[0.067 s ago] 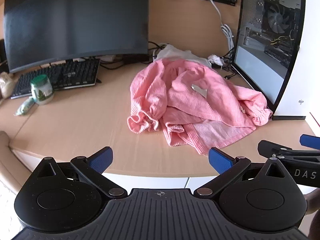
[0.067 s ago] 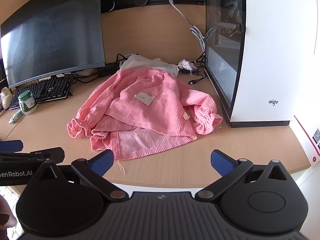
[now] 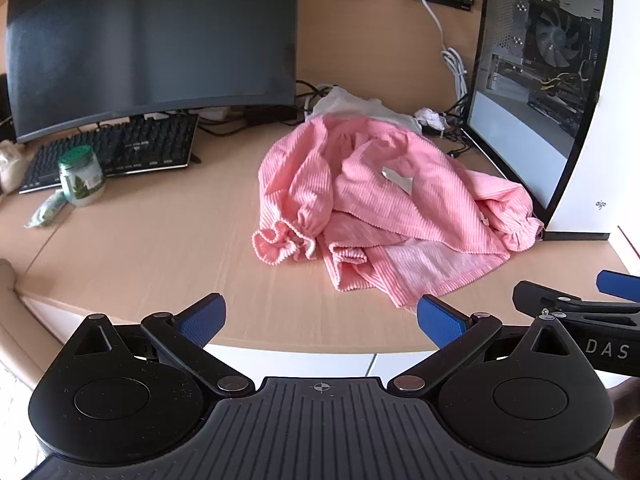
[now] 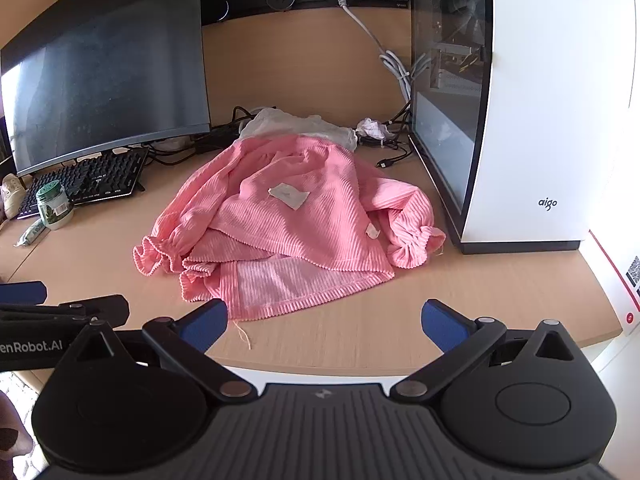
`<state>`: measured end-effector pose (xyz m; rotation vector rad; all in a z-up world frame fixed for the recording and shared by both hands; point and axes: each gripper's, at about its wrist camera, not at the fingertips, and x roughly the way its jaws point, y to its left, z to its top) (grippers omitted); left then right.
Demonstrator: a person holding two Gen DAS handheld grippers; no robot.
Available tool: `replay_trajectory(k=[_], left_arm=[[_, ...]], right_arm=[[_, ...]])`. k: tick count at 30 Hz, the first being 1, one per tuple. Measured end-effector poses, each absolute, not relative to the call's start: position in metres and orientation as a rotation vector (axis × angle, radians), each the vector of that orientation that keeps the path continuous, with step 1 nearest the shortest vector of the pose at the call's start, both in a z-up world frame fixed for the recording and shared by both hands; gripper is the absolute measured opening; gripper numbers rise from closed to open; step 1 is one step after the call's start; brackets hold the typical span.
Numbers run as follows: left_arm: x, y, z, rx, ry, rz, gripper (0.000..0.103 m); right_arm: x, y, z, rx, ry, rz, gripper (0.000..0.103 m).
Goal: Fold clothes
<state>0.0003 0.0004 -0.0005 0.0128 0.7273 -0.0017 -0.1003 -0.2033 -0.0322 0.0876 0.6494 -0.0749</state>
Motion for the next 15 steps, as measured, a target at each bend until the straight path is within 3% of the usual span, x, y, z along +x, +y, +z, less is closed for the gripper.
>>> replay_trajectory(k=[15], left_arm=[[0.0023,0.0031,-0.0038,-0.02,0.726,0.003,0.103]], right_arm=[[-0.0944,-0.2059,-0.0358,0.102,0.657,-0.058,0.103]])
